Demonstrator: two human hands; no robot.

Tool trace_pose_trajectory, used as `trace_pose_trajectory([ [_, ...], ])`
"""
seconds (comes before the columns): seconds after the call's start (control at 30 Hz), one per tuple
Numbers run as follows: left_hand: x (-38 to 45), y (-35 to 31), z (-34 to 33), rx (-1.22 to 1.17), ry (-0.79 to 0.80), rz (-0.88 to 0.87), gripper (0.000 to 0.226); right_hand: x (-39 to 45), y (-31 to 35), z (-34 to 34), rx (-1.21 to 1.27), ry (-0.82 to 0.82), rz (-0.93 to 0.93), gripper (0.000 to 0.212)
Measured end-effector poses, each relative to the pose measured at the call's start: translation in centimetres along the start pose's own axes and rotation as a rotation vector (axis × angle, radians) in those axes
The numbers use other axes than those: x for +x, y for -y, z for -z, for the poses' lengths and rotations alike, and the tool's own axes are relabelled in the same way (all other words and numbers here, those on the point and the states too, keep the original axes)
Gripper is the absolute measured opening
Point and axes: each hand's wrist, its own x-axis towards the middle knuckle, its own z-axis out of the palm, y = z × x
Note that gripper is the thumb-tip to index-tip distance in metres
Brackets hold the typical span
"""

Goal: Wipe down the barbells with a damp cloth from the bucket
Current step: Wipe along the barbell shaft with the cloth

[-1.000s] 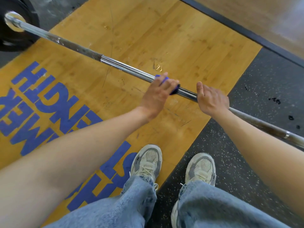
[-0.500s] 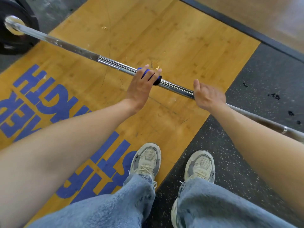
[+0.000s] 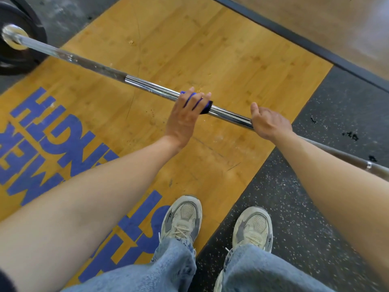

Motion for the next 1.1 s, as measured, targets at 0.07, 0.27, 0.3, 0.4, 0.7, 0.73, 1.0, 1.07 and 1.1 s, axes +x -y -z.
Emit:
trace_pose_trajectory([
  [0.07,0.5,0.7,0.3,-0.005,0.029,0.043,0.076,0.7,-0.1,0.1,0.000,-0.029,-0.003,0.070],
  [0.27,2.1,-3.8,-1.5,-0.021,-0.019,-0.170,0.070,2.9,-0.2,1.0,-0.018,-0.106,-0.005,0.073],
  [0.3,2.2,-4.6,-1.7,-0.036,-0.012,-0.191,0.071,3.3,-0.2,1.2,-0.016,-0.110,-0.005,0.072],
  [0.4,3.0,-5.7,-2.0,-0.050,-0.053,-0.234,0.070,4.4,-0.4,1.7,0.006,-0.113,-0.014,0.070],
  [0.7,5.6,2.2,-3.0,0.060,-0.077,0.041,0.076,7.2,-0.4,3.2,0.033,-0.250,0.059,0.067],
  [0.73,6.0,1.7,-3.0,0.068,-0.094,0.070,0.077,7.4,-0.3,3.4,0.024,-0.262,0.070,0.067],
  [1.0,9.8,-2.8,-5.4,0.011,-0.235,-0.180,0.055,10.5,-0.4,5.0,0.078,-0.265,0.066,0.070],
  [1.07,10.1,-1.0,-5.6,0.019,-0.229,-0.160,0.056,11.2,-0.5,5.4,0.108,-0.265,0.083,0.071],
  [1.1,10.1,0.3,-5.5,0.004,-0.215,-0.119,0.059,11.4,-0.5,5.6,0.114,-0.271,0.090,0.071],
])
